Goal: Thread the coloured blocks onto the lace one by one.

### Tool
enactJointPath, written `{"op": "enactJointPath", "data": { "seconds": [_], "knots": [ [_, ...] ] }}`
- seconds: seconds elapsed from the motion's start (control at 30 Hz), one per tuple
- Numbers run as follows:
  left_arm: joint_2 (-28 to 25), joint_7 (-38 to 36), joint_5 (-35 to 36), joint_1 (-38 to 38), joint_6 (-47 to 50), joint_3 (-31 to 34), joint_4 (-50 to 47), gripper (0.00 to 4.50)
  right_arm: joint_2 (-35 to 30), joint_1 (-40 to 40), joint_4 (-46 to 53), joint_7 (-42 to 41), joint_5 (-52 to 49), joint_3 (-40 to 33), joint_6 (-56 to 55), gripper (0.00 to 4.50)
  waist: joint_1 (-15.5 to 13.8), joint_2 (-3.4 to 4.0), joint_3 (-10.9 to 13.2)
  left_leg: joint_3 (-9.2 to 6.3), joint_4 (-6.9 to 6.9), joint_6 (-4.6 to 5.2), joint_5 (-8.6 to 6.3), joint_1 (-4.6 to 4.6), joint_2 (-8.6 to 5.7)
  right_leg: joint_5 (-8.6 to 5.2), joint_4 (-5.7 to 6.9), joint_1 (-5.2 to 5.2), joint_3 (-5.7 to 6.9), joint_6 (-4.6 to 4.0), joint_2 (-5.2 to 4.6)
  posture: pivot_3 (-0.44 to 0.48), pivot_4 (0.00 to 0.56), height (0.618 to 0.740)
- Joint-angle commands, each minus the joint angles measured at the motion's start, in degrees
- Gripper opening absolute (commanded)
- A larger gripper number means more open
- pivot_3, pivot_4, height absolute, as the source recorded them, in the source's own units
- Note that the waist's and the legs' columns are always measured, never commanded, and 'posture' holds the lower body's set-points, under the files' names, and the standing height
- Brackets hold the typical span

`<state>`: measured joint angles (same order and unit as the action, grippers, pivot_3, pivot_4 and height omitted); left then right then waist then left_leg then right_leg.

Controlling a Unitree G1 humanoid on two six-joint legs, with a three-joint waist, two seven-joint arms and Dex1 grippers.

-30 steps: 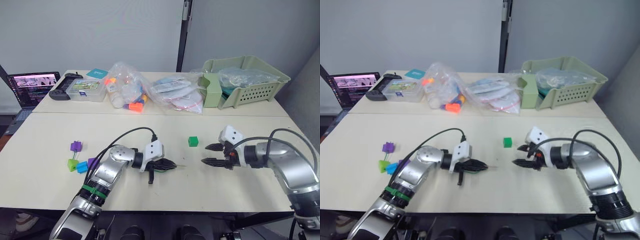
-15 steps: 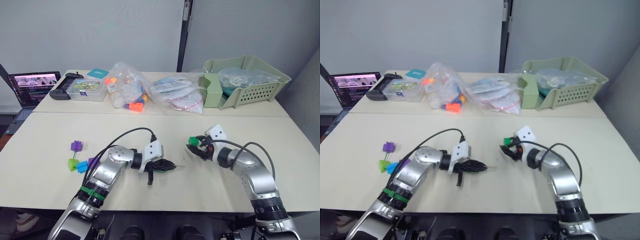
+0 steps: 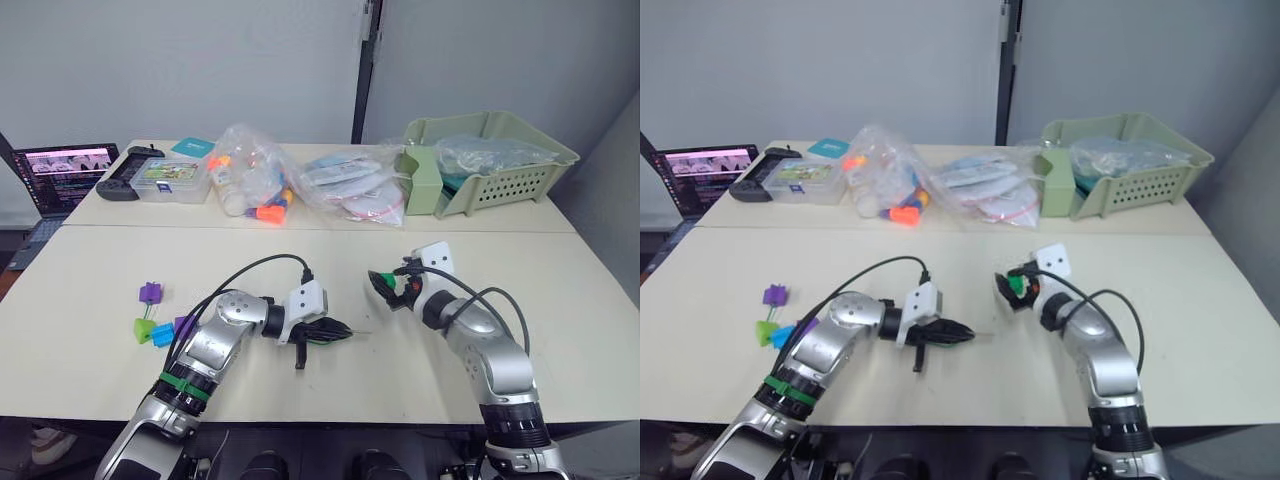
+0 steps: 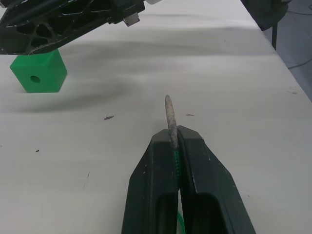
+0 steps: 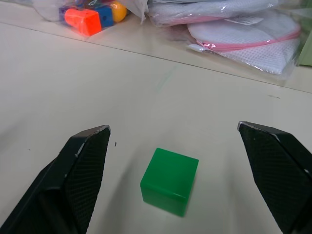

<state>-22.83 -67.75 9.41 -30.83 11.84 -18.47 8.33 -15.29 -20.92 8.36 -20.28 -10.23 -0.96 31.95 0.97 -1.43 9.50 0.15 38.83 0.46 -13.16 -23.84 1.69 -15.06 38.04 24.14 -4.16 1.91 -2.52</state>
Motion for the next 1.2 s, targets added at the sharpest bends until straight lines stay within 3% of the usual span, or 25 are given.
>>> {"op": "enactJointPath", "data": {
  "seconds": [0.03,0.37,0.47,0.7,1.0,1.2],
  "knots": [
    [-0.06,-0.16,1.07,-0.15,0.04,0.67,-1.75,0.00,1.30,-0.12,-0.10,1.55,0.49,0.52,-1.46,4.47,0.09,0.00,0.00,0.00,-0.01,0.00,0.00,0.00,0.00,0.00,0.00,0.00,0.00,0.00,0.00,0.000,0.150,0.737],
    [-0.31,-0.11,0.91,-0.28,0.08,0.85,-1.74,0.00,4.88,-3.14,-9.59,6.10,2.25,-0.11,-3.94,4.47,0.08,0.00,0.00,0.00,-0.01,0.00,0.00,0.00,0.00,0.00,0.00,0.00,-0.01,0.00,0.00,0.000,0.150,0.737],
    [-0.38,-0.06,0.90,-0.18,0.18,0.91,-1.86,0.00,5.49,-3.08,-10.01,6.27,1.78,-0.54,-4.52,3.66,0.11,0.00,0.00,0.00,-0.02,0.00,0.00,0.00,0.00,0.00,0.00,0.00,0.00,0.00,0.00,0.000,0.150,0.737],
    [-0.15,-0.02,0.78,-0.24,0.03,0.68,-1.65,0.00,5.47,-1.99,-8.56,5.49,1.15,-0.91,-4.53,1.26,0.15,0.00,0.00,0.00,-0.02,0.00,0.00,0.00,0.00,0.00,0.00,0.00,0.00,0.00,-0.01,0.000,0.150,0.737],
    [0.73,-1.03,0.94,-0.84,-0.64,0.12,-0.64,0.00,2.49,3.52,1.39,4.61,-1.45,-4.14,-1.03,1.20,0.01,0.00,0.00,-0.01,-0.02,0.00,0.00,-0.01,-0.01,0.00,-0.01,-0.01,0.00,0.00,-0.01,0.000,0.150,0.737],
    [3.19,-2.89,0.83,-2.73,-2.45,-0.95,2.91,0.00,2.26,13.78,16.62,7.51,-3.55,-6.35,7.03,1.20,-0.10,0.00,0.00,-0.01,-0.03,0.00,0.00,-0.01,0.00,0.00,-0.03,-0.01,0.00,0.00,0.00,0.000,0.150,0.737]
  ]
}}
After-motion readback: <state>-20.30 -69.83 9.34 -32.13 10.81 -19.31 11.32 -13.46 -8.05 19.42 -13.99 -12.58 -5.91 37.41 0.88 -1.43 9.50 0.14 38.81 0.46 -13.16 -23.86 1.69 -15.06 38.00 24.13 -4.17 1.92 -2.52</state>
